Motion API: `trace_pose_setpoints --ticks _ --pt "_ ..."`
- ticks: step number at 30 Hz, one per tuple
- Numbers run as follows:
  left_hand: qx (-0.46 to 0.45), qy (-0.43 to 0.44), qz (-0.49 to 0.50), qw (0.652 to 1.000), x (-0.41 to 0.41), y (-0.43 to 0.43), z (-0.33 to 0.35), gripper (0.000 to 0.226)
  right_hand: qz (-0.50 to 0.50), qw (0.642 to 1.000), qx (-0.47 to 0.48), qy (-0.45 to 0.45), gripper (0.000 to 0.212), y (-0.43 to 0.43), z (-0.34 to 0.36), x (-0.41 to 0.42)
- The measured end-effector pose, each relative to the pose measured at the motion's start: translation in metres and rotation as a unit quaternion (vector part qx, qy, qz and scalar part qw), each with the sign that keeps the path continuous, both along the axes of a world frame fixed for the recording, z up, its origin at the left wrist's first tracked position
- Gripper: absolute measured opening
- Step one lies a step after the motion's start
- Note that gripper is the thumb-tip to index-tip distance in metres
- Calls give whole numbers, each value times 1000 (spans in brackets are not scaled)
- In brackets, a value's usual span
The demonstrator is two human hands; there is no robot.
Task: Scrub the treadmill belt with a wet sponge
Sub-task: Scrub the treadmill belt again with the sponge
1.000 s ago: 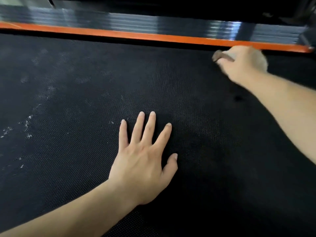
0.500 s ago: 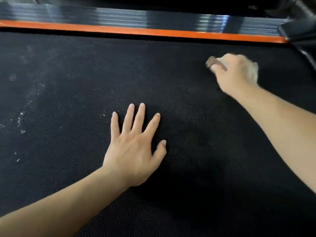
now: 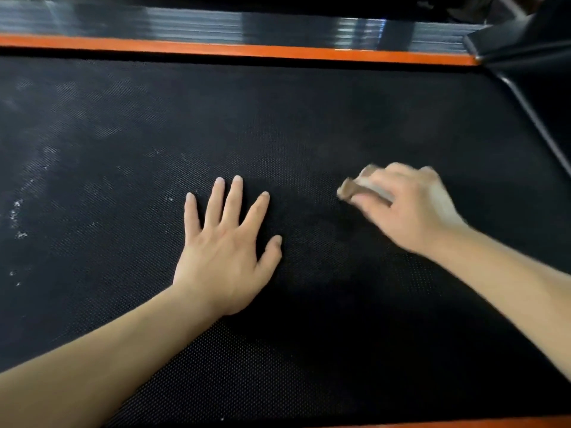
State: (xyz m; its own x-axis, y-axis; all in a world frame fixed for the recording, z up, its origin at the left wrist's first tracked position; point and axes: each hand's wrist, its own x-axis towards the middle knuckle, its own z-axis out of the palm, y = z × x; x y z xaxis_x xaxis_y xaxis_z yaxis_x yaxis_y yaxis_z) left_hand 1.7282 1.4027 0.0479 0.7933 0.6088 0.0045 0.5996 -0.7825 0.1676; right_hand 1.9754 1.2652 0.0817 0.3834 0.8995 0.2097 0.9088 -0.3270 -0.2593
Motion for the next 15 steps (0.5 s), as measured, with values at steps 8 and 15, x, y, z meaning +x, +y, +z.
trace_pose_setpoints --ticks 8,15 --pt "0 -5 0 1000 0 0 0 75 -28 999 27 7 38 -22 -9 -40" --pt "-3 -12 5 1000 0 0 0 76 -182 982 42 -7 43 -25 -8 1"
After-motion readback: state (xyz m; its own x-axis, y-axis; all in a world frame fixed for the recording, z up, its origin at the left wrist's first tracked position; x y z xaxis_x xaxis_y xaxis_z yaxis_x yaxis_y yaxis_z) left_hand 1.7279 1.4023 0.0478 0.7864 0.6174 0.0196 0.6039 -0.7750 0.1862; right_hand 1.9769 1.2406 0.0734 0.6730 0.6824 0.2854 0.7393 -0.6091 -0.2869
